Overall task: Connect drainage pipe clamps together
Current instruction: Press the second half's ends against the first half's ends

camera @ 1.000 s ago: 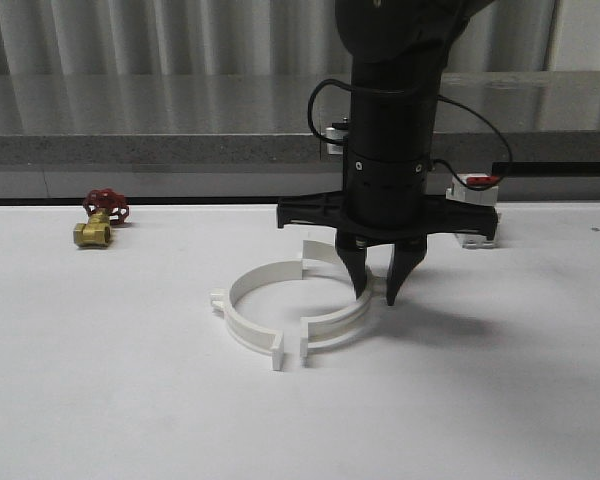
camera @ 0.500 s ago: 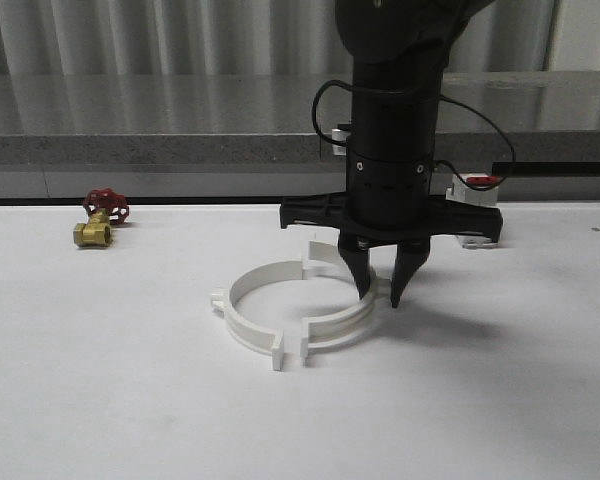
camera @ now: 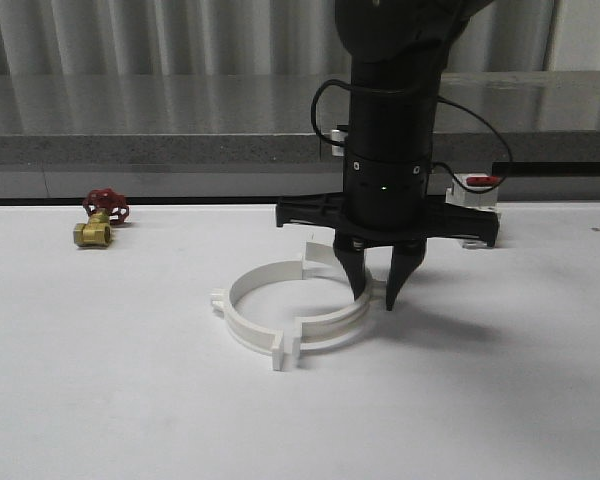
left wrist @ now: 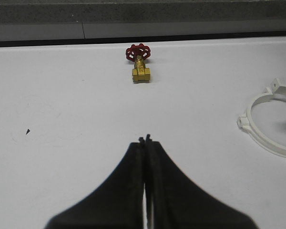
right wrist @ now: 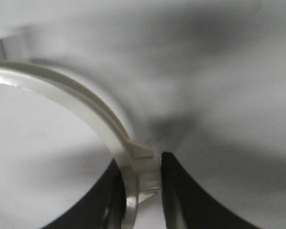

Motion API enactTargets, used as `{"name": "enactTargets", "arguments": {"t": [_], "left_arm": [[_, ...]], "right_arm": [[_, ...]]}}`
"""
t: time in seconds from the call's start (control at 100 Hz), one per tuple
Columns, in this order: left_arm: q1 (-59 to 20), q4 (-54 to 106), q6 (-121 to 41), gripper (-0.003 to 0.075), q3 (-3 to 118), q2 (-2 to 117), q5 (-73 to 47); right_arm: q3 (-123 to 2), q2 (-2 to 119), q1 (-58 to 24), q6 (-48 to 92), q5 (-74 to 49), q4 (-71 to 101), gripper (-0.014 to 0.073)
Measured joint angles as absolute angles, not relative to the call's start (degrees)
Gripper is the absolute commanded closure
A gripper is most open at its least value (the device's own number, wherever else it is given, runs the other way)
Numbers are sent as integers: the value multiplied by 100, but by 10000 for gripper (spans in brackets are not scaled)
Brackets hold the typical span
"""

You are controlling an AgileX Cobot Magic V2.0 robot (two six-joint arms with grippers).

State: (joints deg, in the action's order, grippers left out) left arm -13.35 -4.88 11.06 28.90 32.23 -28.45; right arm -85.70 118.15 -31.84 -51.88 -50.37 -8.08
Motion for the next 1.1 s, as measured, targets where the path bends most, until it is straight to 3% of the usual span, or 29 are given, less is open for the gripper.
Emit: {"name": "enactTargets", "arguments": {"t": [1.1], "left_arm": [[-1335,-488,1106,740,2890,3223,-2845]], "right_arm": [[-8570,11817,-3186,-5203,-5026,-569,495]]}}
